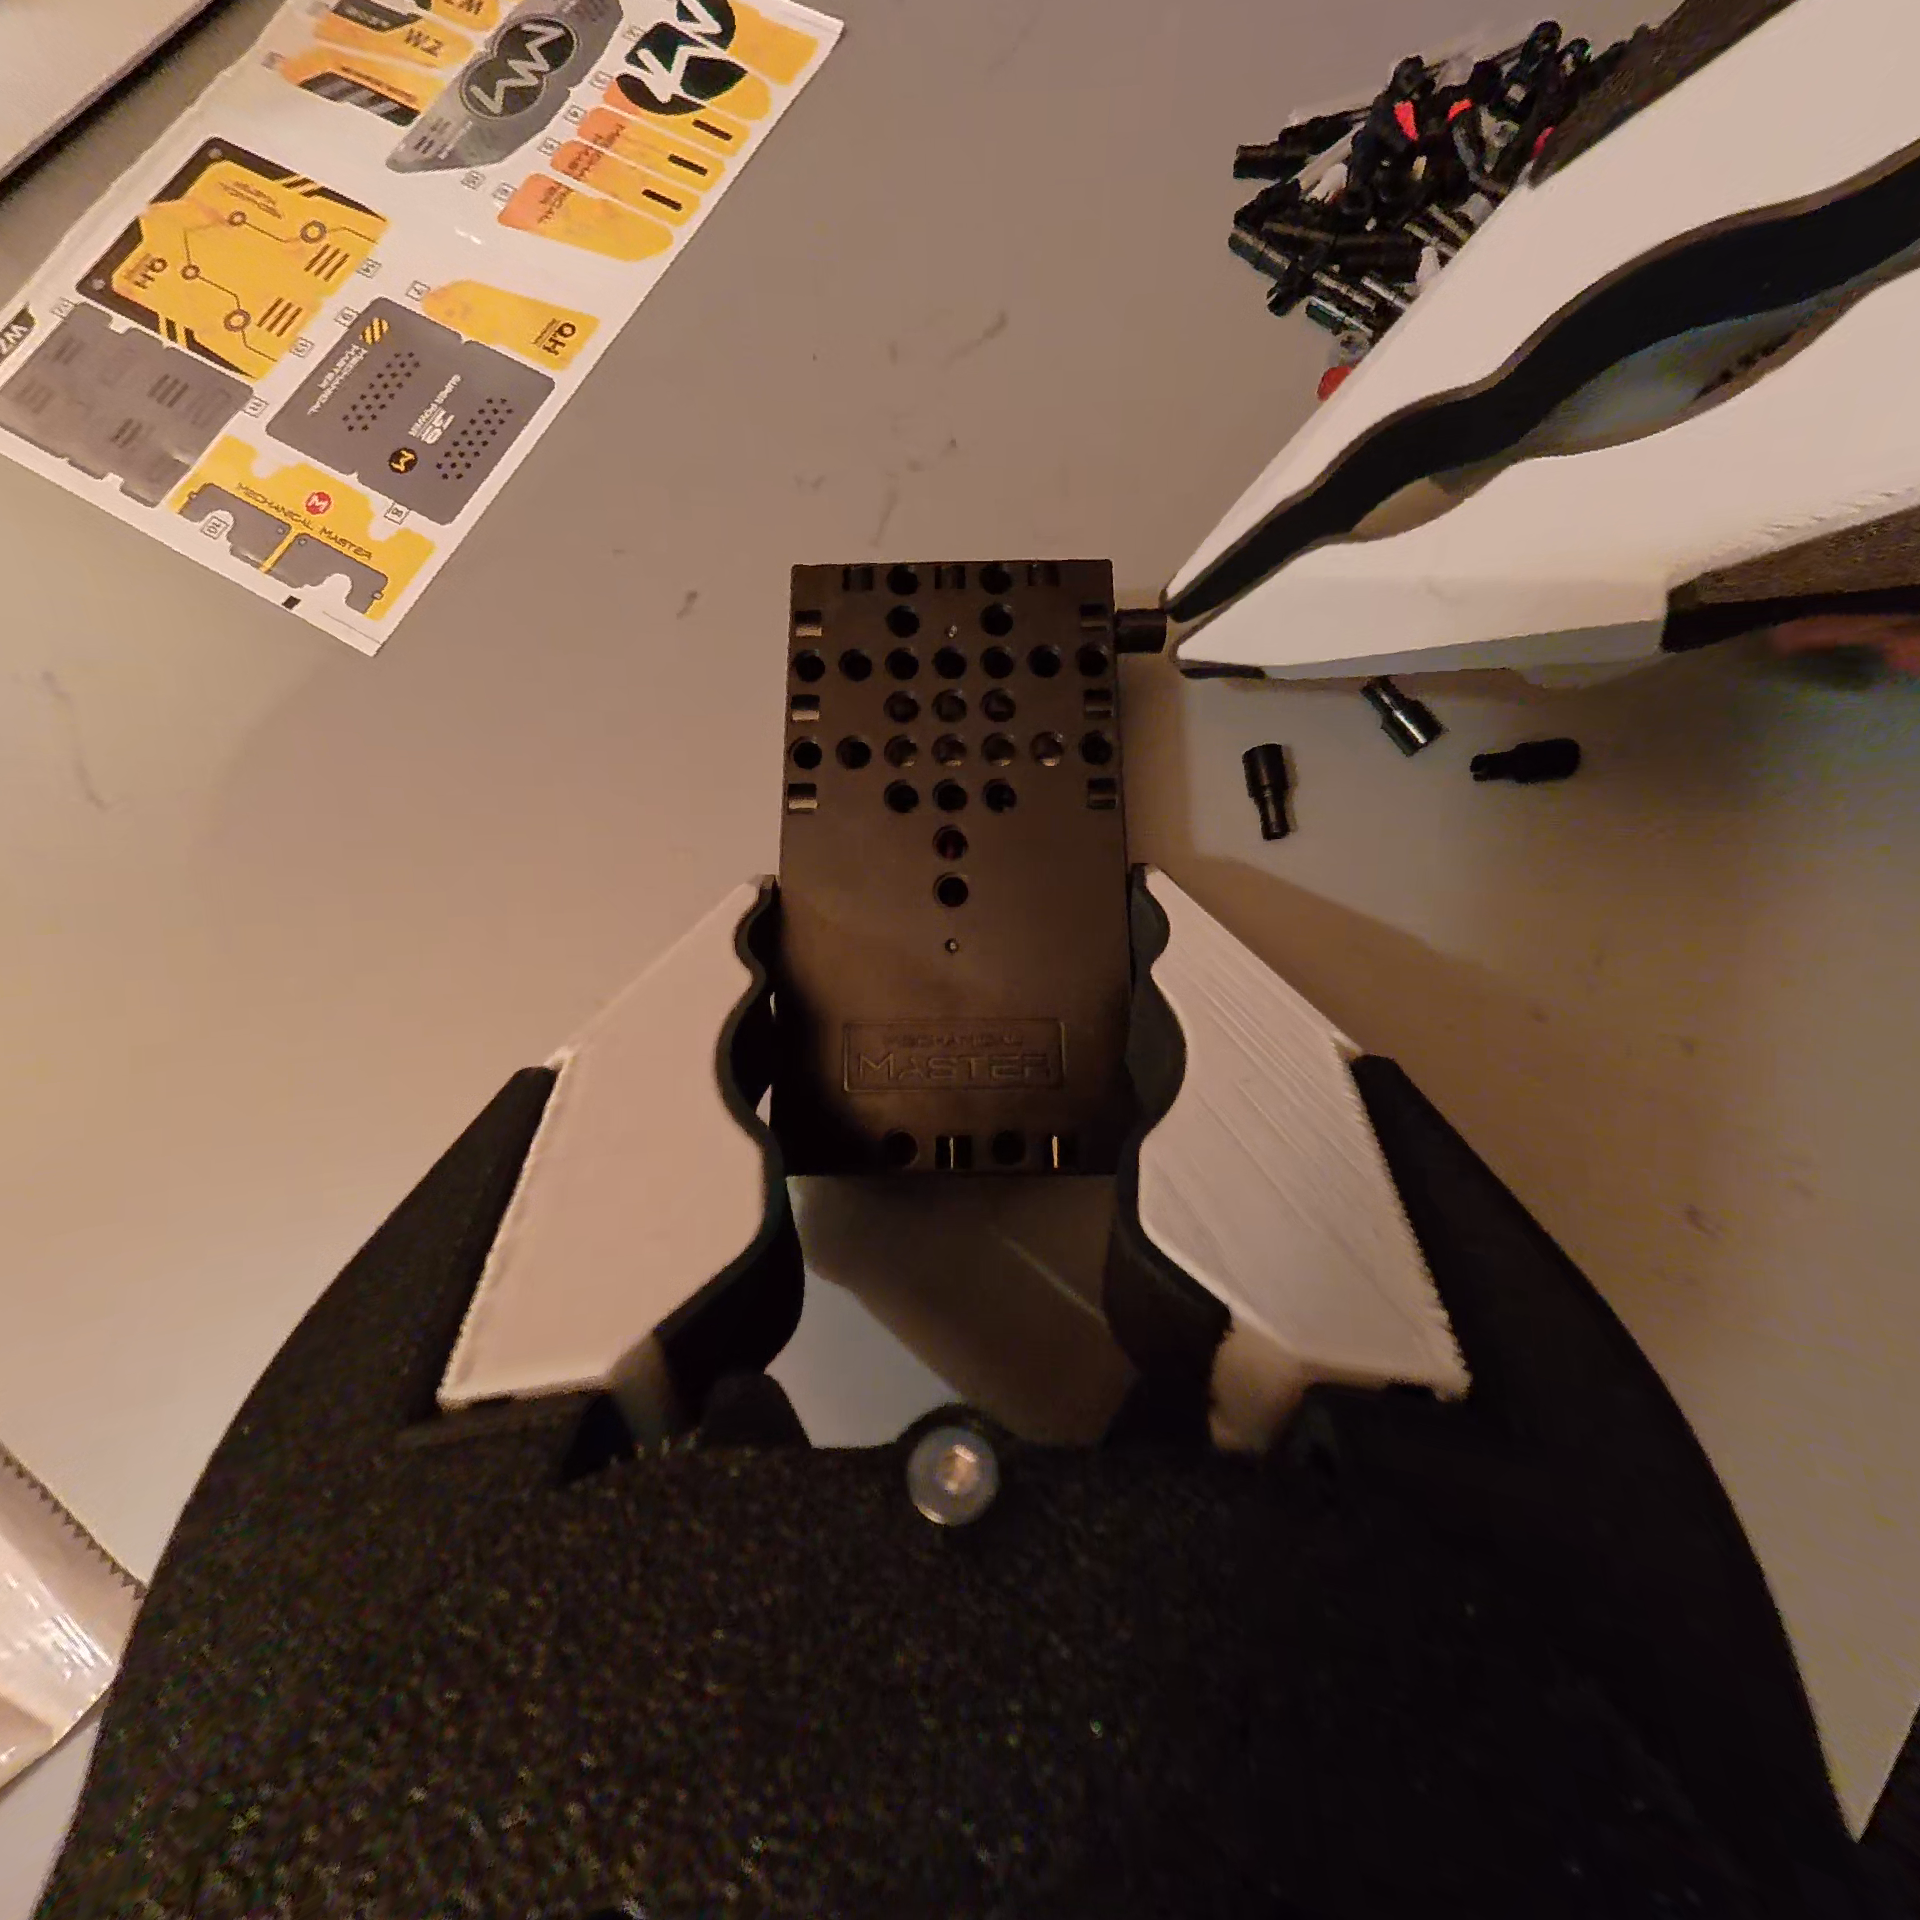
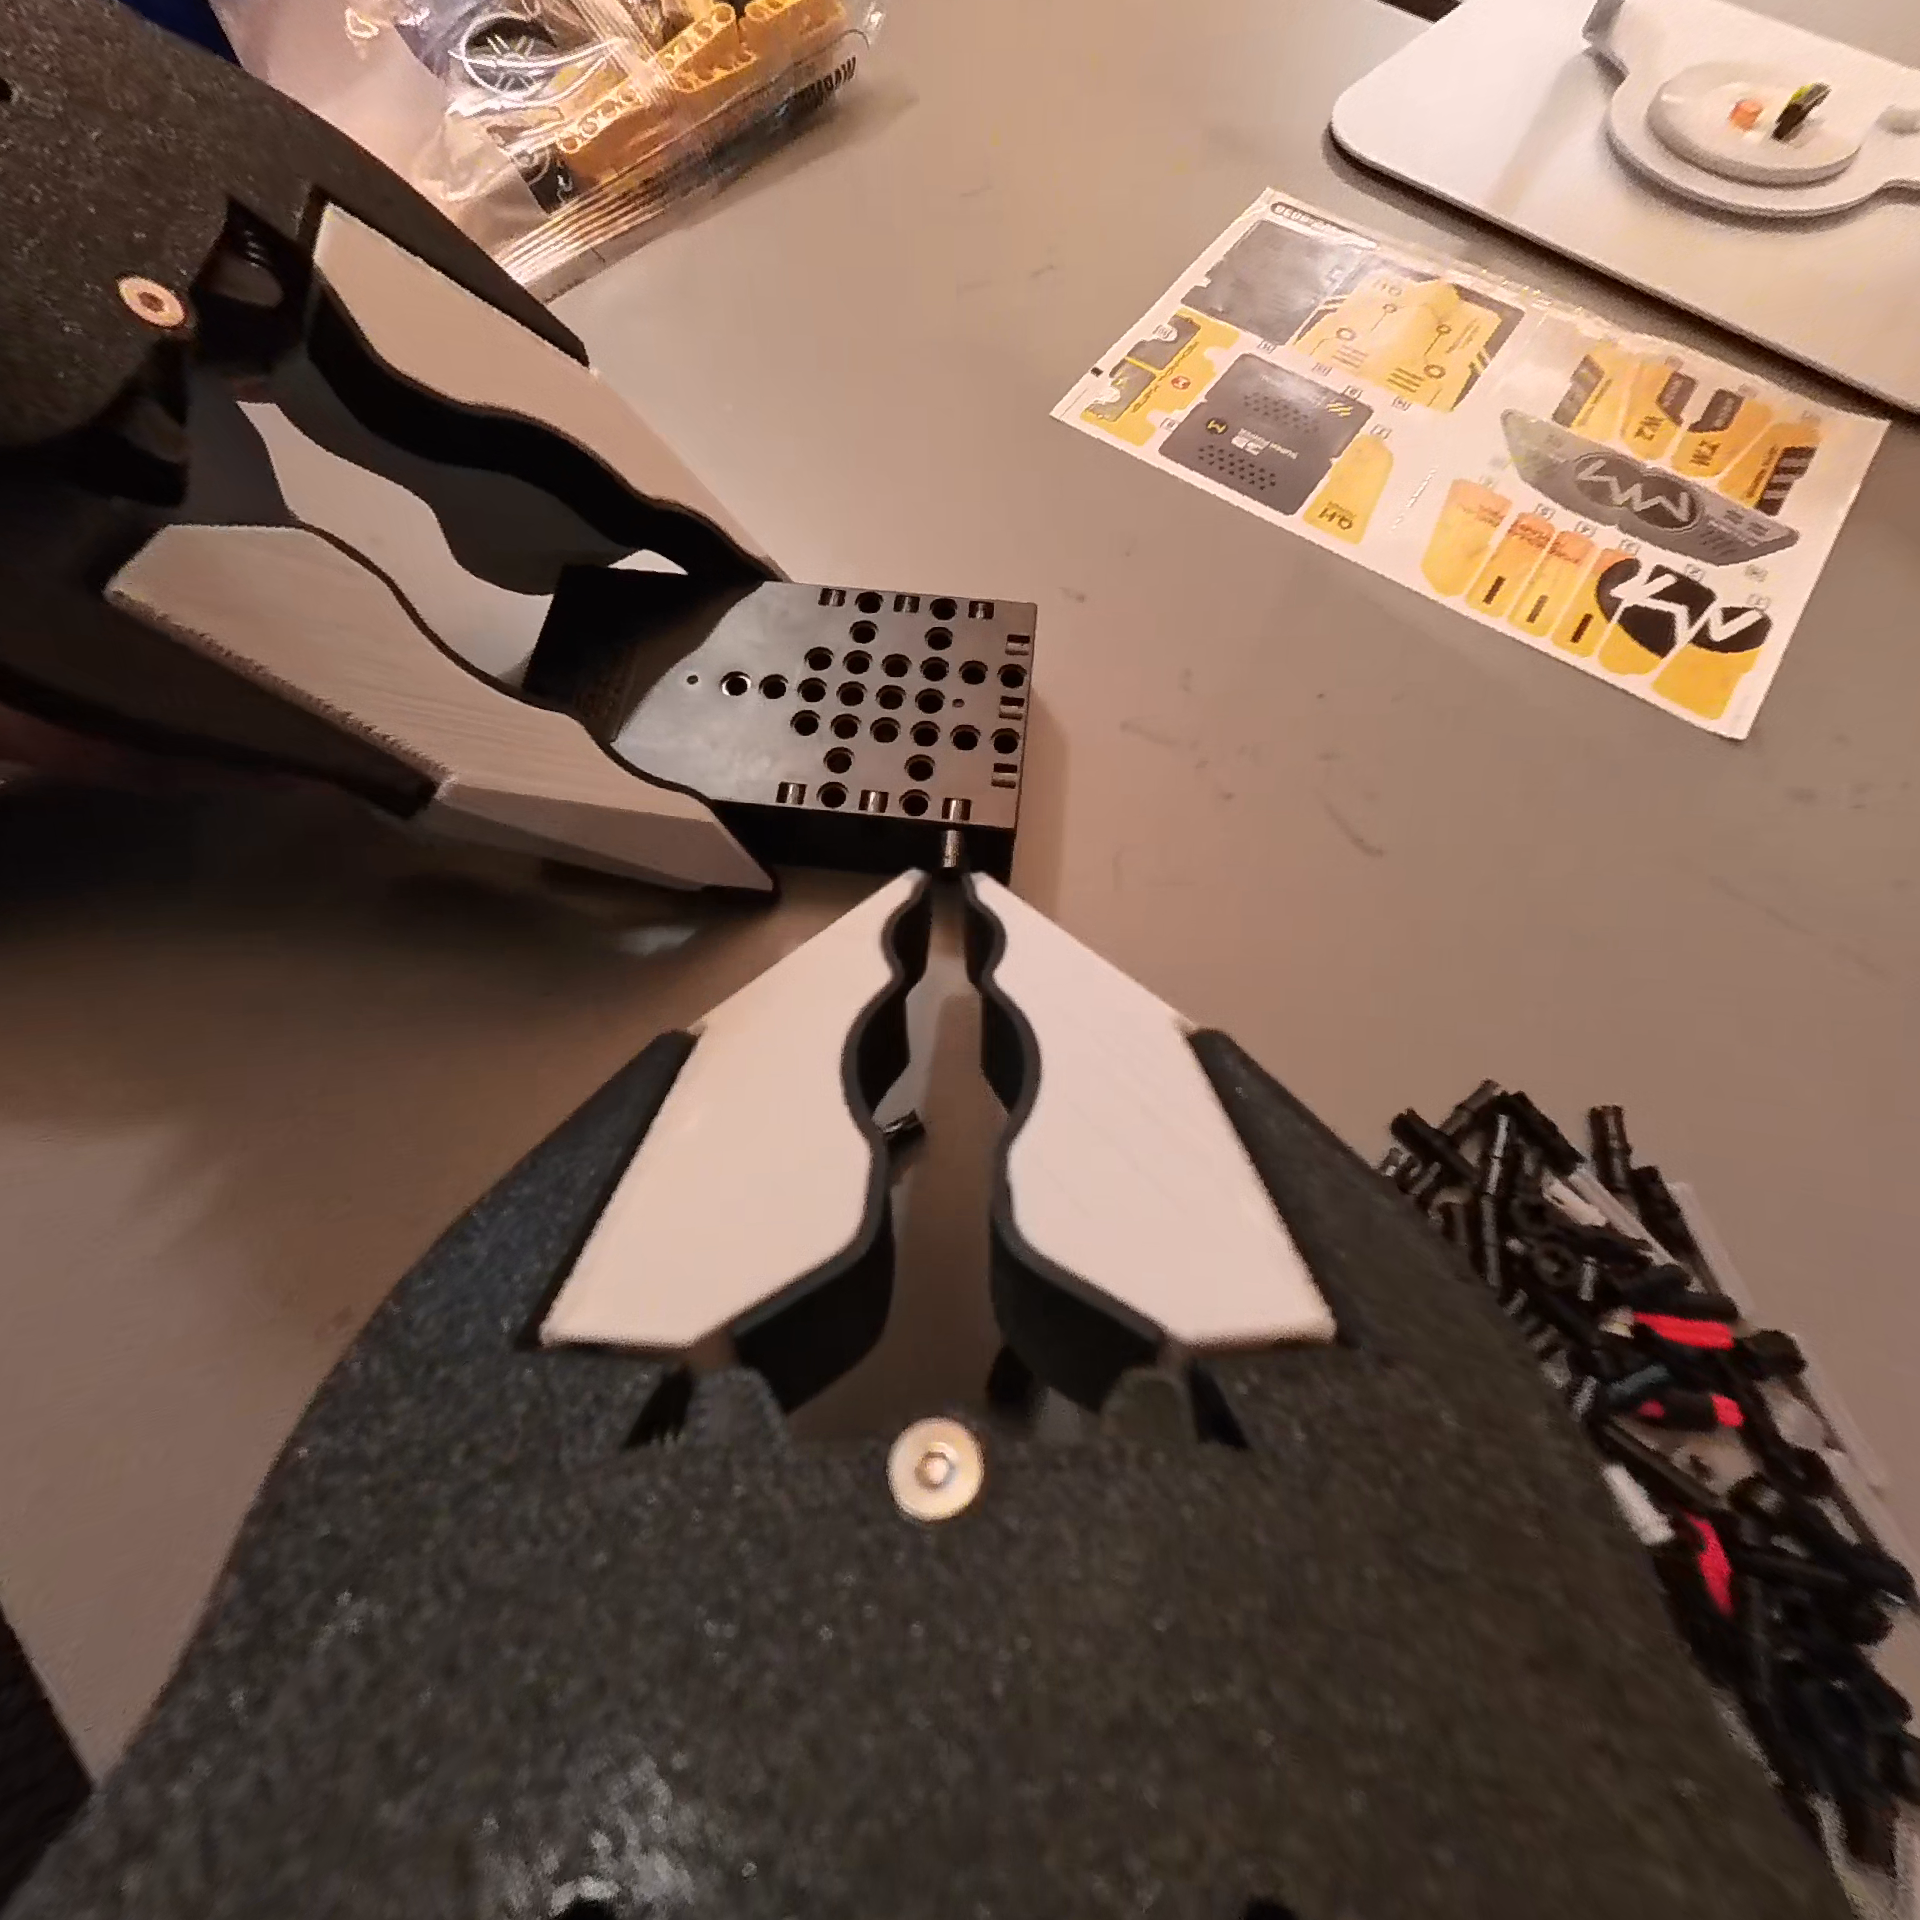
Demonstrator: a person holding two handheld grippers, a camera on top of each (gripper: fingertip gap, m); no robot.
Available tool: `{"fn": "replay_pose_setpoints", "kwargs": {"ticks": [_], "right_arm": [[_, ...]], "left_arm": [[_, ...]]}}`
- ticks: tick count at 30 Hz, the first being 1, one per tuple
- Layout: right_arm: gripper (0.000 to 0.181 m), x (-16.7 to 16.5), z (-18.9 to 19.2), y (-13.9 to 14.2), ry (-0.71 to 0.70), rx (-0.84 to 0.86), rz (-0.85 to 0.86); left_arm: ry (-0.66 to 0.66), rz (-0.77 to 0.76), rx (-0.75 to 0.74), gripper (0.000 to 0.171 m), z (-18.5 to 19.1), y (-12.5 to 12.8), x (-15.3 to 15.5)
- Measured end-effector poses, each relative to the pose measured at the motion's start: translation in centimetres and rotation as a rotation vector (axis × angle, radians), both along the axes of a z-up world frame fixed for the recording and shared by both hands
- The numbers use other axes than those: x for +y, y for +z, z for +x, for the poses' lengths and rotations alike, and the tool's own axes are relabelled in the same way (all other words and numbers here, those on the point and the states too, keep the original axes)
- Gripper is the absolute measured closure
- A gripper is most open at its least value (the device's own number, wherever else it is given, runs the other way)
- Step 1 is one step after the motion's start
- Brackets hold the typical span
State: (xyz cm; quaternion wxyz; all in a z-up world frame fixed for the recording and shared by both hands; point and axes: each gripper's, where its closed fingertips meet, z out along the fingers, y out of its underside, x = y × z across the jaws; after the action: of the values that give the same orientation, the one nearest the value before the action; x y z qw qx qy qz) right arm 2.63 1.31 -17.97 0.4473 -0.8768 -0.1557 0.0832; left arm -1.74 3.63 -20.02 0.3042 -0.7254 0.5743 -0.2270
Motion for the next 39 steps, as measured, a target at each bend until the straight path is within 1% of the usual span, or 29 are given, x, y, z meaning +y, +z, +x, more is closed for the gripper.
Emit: {"fn": "replay_pose_setpoints", "kwargs": {"ticks": [5,8,10,14,17,22,24,29,32,39], "right_arm": [[0.177,0.0,0.2,0.1,0.011,-0.035,0.009],[0.165,-0.1,0.5,0.8,0.04,-0.087,0.062],[0.159,-0.2,0.4,1.3,0.069,-0.085,0.086],[0.157,-0.3,0.2,1.0,0.117,-0.061,0.068],[0.157,-0.3,0.2,0.6,0.157,-0.101,0.069],[0.157,-0.6,0.0,0.0,0.304,-0.252,0.08],[0.158,-0.7,-0.2,0.1,0.366,-0.28,0.096],[0.158,-0.9,-1.3,0.1,0.498,-0.252,0.084],[0.158,-1.2,-2.1,0.2,0.558,-0.207,0.083],[0.161,-1.1,-2.3,0.3,0.592,-0.161,0.053]], "left_arm": [[-0.013,0.0,-0.005,0.105,0.0,0.0,-0.1],[-0.042,-0.007,-0.011,0.105,0.1,0.0,-0.2],[-0.058,-0.009,-0.014,0.105,0.0,0.0,-0.3],[-0.071,-0.018,-0.018,0.105,-0.1,0.0,-0.3],[-0.081,-0.018,-0.018,0.106,-0.1,0.0,-0.3],[-0.159,-0.019,-0.017,0.106,-0.4,0.0,-0.5],[-0.195,-0.025,-0.018,0.106,-0.7,0.0,-0.6],[-0.261,-0.028,-0.019,0.106,-1.3,0.0,-0.9],[-0.288,-0.03,-0.019,0.106,-1.5,0.0,-1.0],[-0.293,-0.031,-0.019,0.106,-1.5,0.0,-1.0]]}}
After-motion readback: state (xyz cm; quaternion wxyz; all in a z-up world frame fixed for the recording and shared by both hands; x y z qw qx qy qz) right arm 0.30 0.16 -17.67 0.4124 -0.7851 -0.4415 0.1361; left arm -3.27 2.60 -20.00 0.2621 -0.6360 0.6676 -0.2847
